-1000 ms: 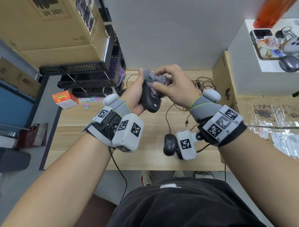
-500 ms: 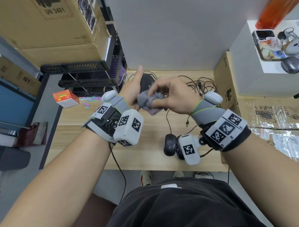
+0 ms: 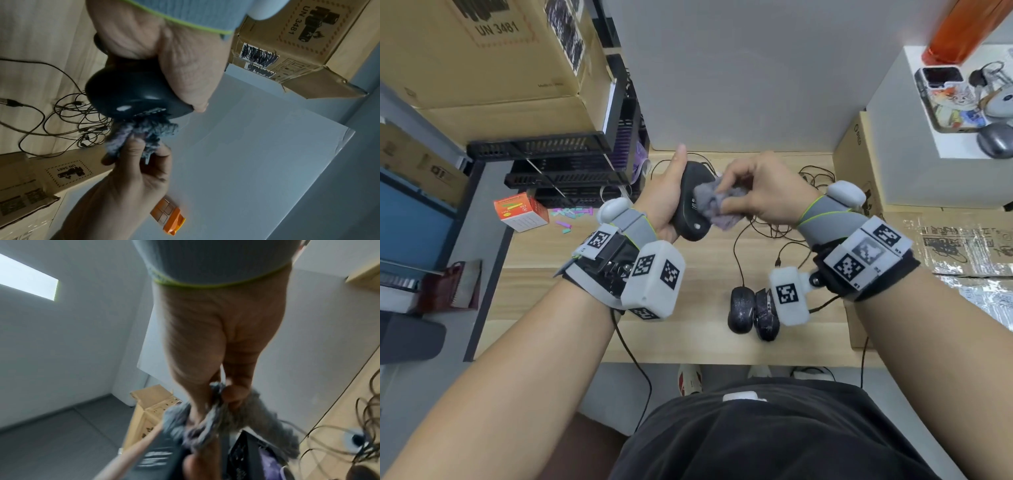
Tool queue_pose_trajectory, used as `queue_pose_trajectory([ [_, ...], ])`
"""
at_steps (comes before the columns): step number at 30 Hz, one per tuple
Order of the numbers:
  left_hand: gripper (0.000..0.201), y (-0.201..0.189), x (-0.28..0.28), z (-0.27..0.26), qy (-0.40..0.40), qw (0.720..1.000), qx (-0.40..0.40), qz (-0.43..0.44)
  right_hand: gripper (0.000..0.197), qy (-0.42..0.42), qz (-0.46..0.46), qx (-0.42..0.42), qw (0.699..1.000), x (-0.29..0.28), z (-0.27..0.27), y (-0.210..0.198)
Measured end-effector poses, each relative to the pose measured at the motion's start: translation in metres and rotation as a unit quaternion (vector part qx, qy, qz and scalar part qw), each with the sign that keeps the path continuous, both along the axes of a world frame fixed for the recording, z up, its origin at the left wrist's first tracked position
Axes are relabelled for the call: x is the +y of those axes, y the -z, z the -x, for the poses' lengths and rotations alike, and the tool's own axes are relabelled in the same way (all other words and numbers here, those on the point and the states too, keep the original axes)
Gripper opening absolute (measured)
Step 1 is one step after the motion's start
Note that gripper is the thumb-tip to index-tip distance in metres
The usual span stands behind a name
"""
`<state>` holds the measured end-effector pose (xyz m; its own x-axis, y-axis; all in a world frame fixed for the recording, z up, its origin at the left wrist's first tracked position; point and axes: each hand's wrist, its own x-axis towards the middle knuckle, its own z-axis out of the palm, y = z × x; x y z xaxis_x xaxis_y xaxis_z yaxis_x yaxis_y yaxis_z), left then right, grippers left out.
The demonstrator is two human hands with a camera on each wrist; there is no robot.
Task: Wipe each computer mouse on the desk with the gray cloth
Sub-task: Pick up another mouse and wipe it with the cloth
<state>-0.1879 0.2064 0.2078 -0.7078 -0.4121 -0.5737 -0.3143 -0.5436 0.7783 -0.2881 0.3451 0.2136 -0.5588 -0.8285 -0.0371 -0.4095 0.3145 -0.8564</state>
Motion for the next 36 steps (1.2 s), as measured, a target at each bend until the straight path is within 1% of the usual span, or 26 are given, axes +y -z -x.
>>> queue_pose_trajectory([
  [2,0.063,-0.005,0.002,-0.003,0.022,0.999,0.004,-0.033,0.017,0.119,-0.043,0.072,0.989,0.006,0.016,0.005],
  [3,0.065,-0.007,0.002,-0.004,0.03,0.998,0.004,-0.048,0.016,0.167,-0.048,0.095,0.98,0.007,0.02,0.006],
  [4,0.066,-0.008,0.002,-0.004,0.032,0.998,0.005,-0.054,0.016,0.189,-0.031,0.094,0.977,0.007,0.019,0.005],
  [5,0.067,-0.007,0.001,-0.004,0.033,0.998,0.013,-0.06,0.018,0.185,0.001,0.074,0.98,0.006,0.016,0.003],
  [6,0.07,-0.007,0.001,-0.004,0.046,0.996,0.025,-0.066,0.02,0.152,0.036,0.045,0.987,0.003,0.01,-0.001],
  [7,0.074,-0.008,0.003,-0.003,0.065,0.994,0.038,-0.075,0.022,0.098,0.058,0.018,0.993,0.0,0.003,-0.005],
  [8,0.078,-0.007,0.004,-0.002,0.083,0.992,0.045,-0.082,0.023,0.04,0.063,0.001,0.997,-0.003,-0.004,-0.007],
  [9,0.08,-0.009,0.005,-0.002,0.098,0.99,0.05,-0.09,0.023,0.004,0.057,-0.003,0.998,-0.007,-0.008,-0.005],
  [10,0.08,-0.009,0.006,-0.002,0.11,0.99,0.047,-0.079,0.022,0.01,0.052,0.006,0.999,-0.01,-0.007,-0.003],
  [13,0.08,-0.008,0.006,-0.001,0.137,0.99,0.021,-0.03,0.021,0.155,0.047,0.066,0.985,-0.014,0.009,0.003],
  [14,0.079,-0.007,0.006,0.0,0.139,0.99,0.01,-0.022,0.022,0.169,0.046,0.081,0.981,-0.013,0.011,0.002],
  [15,0.076,-0.007,0.008,0.002,0.129,0.991,0.013,-0.022,0.022,0.152,0.053,0.083,0.984,-0.013,0.01,0.001],
  [18,0.065,-0.01,0.012,0.008,0.073,0.994,0.064,-0.058,0.026,0.024,0.075,0.069,0.995,-0.018,-0.005,-0.006],
  [19,0.066,-0.01,0.012,0.009,0.058,0.992,0.079,-0.083,0.027,0.015,0.075,0.063,0.995,-0.02,-0.008,-0.006],
  [21,0.073,-0.01,0.012,0.008,0.039,0.992,0.066,-0.101,0.023,0.068,0.061,0.063,0.994,-0.022,0.0,-0.004],
  [23,0.074,-0.007,0.012,0.007,0.039,0.996,0.031,-0.067,0.02,0.136,0.035,0.087,0.986,-0.02,0.01,-0.003],
  [24,0.072,-0.007,0.011,0.007,0.039,0.998,0.023,-0.048,0.02,0.142,0.039,0.086,0.985,-0.019,0.01,-0.002],
  [26,0.072,-0.007,0.008,0.009,0.044,0.998,0.033,-0.032,0.02,0.092,0.075,0.059,0.991,-0.02,0.003,-0.003],
  [28,0.075,-0.009,0.003,0.008,0.073,0.996,0.04,-0.033,0.021,-0.006,0.095,0.041,0.995,-0.019,-0.012,-0.009],
  [30,0.081,-0.009,-0.001,0.007,0.104,0.993,0.032,-0.054,0.021,-0.08,0.08,0.012,0.994,-0.013,-0.016,-0.012],
  [31,0.083,-0.008,-0.003,0.005,0.108,0.992,0.025,-0.055,0.022,-0.096,0.067,-0.01,0.993,-0.01,-0.012,-0.013],
  [32,0.087,-0.008,-0.002,0.003,0.121,0.991,0.024,-0.048,0.021,-0.089,0.06,-0.028,0.994,-0.009,-0.008,-0.013],
  [33,0.092,-0.007,0.0,0.003,0.141,0.989,0.023,-0.028,0.019,-0.057,0.055,-0.036,0.996,-0.009,-0.004,-0.012],
  [34,0.099,-0.009,0.005,0.002,0.159,0.987,0.022,-0.011,0.016,-0.006,0.052,-0.023,0.998,-0.011,0.0,-0.012],
  [35,0.105,-0.007,0.008,0.003,0.166,0.986,0.015,0.006,0.015,0.049,0.05,0.014,0.997,-0.013,0.003,-0.01],
  [36,0.107,-0.007,0.011,0.005,0.163,0.986,0.015,0.01,0.017,0.084,0.051,0.048,0.994,-0.015,0.004,-0.008],
])
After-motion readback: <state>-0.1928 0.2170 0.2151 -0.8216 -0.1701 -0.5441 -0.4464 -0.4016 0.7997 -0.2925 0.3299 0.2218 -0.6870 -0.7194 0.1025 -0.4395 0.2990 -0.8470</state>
